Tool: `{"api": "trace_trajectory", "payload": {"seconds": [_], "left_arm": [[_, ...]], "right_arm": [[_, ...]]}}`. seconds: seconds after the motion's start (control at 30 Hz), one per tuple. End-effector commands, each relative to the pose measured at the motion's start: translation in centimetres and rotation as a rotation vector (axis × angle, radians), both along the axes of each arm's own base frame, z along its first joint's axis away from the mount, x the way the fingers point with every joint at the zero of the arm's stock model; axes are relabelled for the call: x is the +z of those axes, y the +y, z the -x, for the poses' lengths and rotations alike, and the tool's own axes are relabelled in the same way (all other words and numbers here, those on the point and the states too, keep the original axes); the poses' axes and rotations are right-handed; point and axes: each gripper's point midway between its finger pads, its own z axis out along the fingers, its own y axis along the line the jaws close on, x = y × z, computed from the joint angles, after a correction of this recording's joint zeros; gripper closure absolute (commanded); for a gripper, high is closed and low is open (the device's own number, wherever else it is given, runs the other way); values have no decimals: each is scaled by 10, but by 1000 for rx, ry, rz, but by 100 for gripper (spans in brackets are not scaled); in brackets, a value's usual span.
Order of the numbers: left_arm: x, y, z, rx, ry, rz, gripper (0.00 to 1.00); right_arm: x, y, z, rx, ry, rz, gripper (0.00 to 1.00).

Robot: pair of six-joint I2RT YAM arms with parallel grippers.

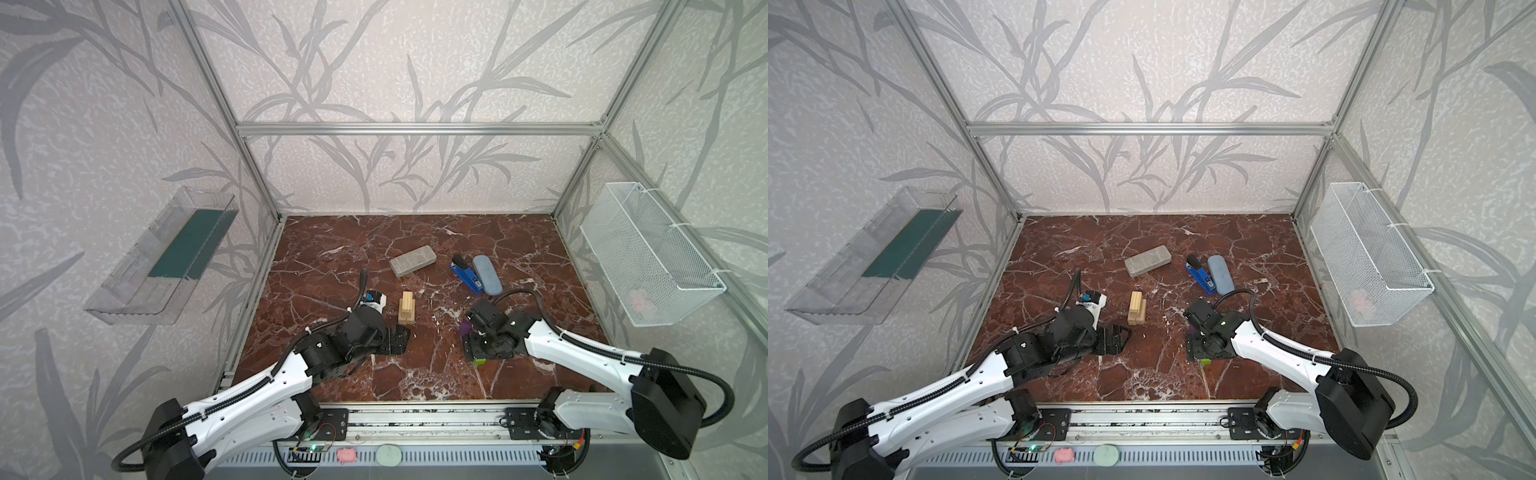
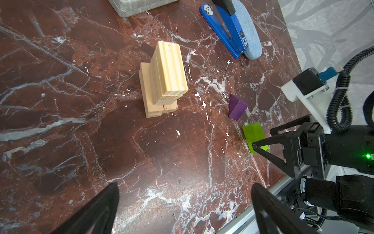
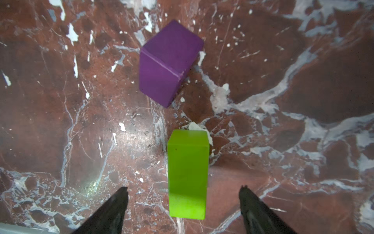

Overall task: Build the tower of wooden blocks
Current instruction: 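Move the right gripper down over the lime-green block and grasp it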

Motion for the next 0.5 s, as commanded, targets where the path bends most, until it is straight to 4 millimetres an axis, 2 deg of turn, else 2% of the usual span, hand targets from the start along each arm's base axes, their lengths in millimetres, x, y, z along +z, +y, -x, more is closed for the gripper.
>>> {"api": "trace_trajectory", "payload": {"seconds": [0.0, 0.17, 0.47], "left_arm": [[20, -7, -11, 28, -48, 35, 1], [21, -8, -12, 31, -51, 27, 1], [19, -9, -14, 38, -46, 16, 1]], "right_arm": [[-10, 2, 0, 24, 26, 14, 20], [-22, 3, 0, 36, 51, 51, 33], [-22, -2, -7, 38, 19, 106, 48]]}}
